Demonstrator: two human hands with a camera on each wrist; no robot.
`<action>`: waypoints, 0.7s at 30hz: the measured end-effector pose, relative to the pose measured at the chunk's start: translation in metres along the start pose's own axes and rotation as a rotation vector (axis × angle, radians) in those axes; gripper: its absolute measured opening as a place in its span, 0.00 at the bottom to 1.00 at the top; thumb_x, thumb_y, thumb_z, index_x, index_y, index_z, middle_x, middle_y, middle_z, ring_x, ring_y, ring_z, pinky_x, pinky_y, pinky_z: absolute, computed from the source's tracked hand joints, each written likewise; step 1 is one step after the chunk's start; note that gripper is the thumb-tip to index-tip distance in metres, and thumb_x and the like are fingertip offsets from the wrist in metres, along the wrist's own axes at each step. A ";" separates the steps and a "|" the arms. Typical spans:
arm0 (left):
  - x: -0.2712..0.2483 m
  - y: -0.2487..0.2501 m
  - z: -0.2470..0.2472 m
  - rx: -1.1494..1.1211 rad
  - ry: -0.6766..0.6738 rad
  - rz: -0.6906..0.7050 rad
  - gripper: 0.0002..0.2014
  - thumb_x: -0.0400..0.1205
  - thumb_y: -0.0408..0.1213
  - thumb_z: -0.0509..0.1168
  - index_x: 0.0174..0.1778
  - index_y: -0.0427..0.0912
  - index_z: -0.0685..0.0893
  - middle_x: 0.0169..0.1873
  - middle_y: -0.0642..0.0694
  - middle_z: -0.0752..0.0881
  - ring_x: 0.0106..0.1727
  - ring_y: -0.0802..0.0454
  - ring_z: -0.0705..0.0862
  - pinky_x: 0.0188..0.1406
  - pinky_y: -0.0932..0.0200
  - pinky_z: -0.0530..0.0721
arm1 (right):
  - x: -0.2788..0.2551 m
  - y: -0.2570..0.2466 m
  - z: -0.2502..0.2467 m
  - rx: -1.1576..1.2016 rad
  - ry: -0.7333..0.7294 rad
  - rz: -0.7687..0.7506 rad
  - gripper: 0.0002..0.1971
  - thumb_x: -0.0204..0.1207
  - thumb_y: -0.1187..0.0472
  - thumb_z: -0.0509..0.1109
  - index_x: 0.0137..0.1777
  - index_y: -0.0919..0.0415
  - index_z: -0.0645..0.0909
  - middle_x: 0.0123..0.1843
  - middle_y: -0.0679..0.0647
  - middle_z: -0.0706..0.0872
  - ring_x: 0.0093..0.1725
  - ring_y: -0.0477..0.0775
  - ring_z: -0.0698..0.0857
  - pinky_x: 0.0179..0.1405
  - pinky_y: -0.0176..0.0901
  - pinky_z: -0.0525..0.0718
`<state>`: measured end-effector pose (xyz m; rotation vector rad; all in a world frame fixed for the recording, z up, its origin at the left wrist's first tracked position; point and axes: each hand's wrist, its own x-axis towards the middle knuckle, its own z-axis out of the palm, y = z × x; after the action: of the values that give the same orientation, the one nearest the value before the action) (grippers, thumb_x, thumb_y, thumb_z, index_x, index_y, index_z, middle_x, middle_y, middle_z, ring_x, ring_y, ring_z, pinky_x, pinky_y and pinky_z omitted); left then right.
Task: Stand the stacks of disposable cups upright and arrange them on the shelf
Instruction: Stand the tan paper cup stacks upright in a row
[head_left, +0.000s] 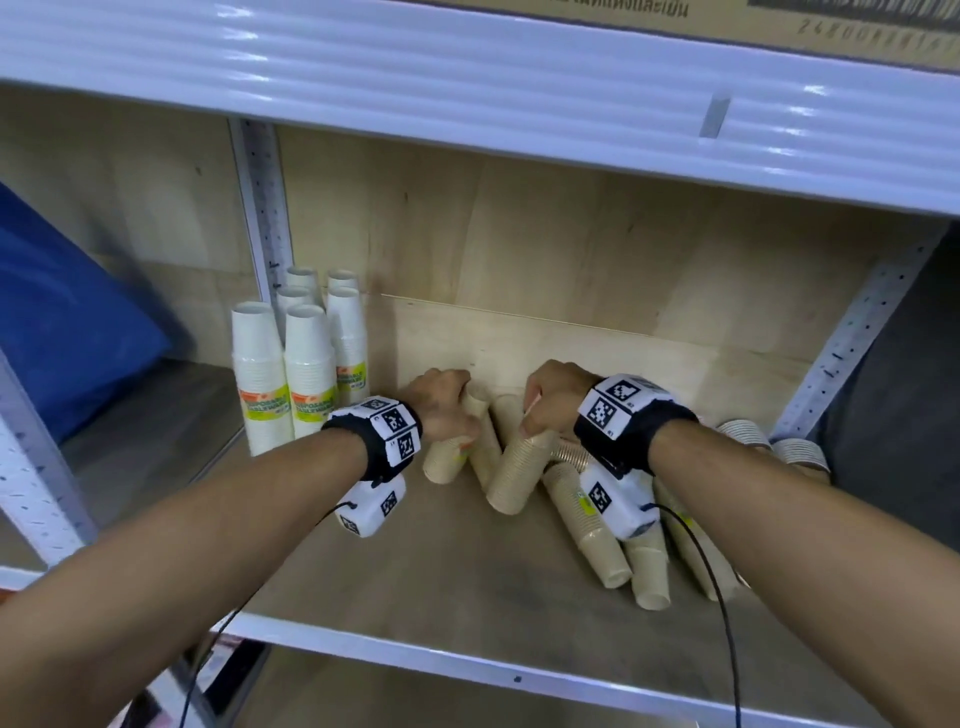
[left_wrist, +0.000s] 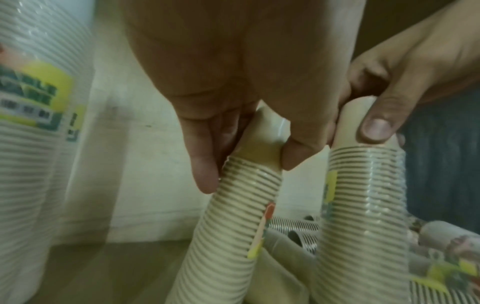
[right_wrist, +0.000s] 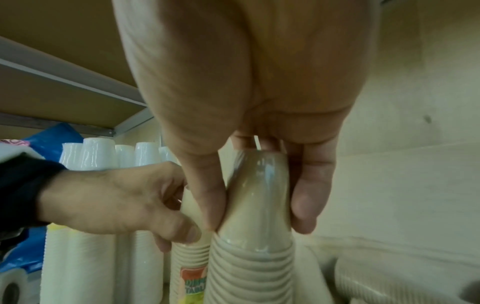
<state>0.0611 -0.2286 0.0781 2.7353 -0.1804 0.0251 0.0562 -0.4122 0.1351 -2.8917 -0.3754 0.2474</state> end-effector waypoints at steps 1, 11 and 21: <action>0.003 0.000 -0.006 -0.012 0.017 -0.023 0.19 0.67 0.51 0.73 0.49 0.49 0.77 0.42 0.50 0.83 0.47 0.47 0.82 0.35 0.57 0.77 | 0.003 -0.005 -0.003 0.007 0.013 -0.015 0.20 0.65 0.55 0.81 0.56 0.61 0.86 0.48 0.54 0.83 0.50 0.58 0.84 0.52 0.46 0.83; 0.025 -0.010 -0.041 -0.092 0.145 -0.242 0.20 0.69 0.42 0.74 0.55 0.50 0.75 0.60 0.51 0.81 0.57 0.47 0.82 0.55 0.48 0.86 | 0.043 -0.051 -0.001 0.043 0.141 -0.149 0.16 0.74 0.64 0.75 0.62 0.63 0.84 0.59 0.55 0.83 0.53 0.52 0.83 0.51 0.40 0.81; 0.036 -0.019 -0.026 -0.042 0.176 -0.408 0.22 0.73 0.30 0.70 0.62 0.42 0.73 0.59 0.44 0.83 0.56 0.42 0.85 0.53 0.45 0.87 | 0.106 -0.061 0.026 -0.025 0.115 -0.206 0.20 0.68 0.60 0.76 0.61 0.59 0.79 0.59 0.61 0.81 0.54 0.62 0.84 0.51 0.45 0.85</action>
<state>0.0995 -0.2055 0.0957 2.6579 0.4197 0.1449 0.1380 -0.3211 0.1101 -2.8456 -0.6542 0.0427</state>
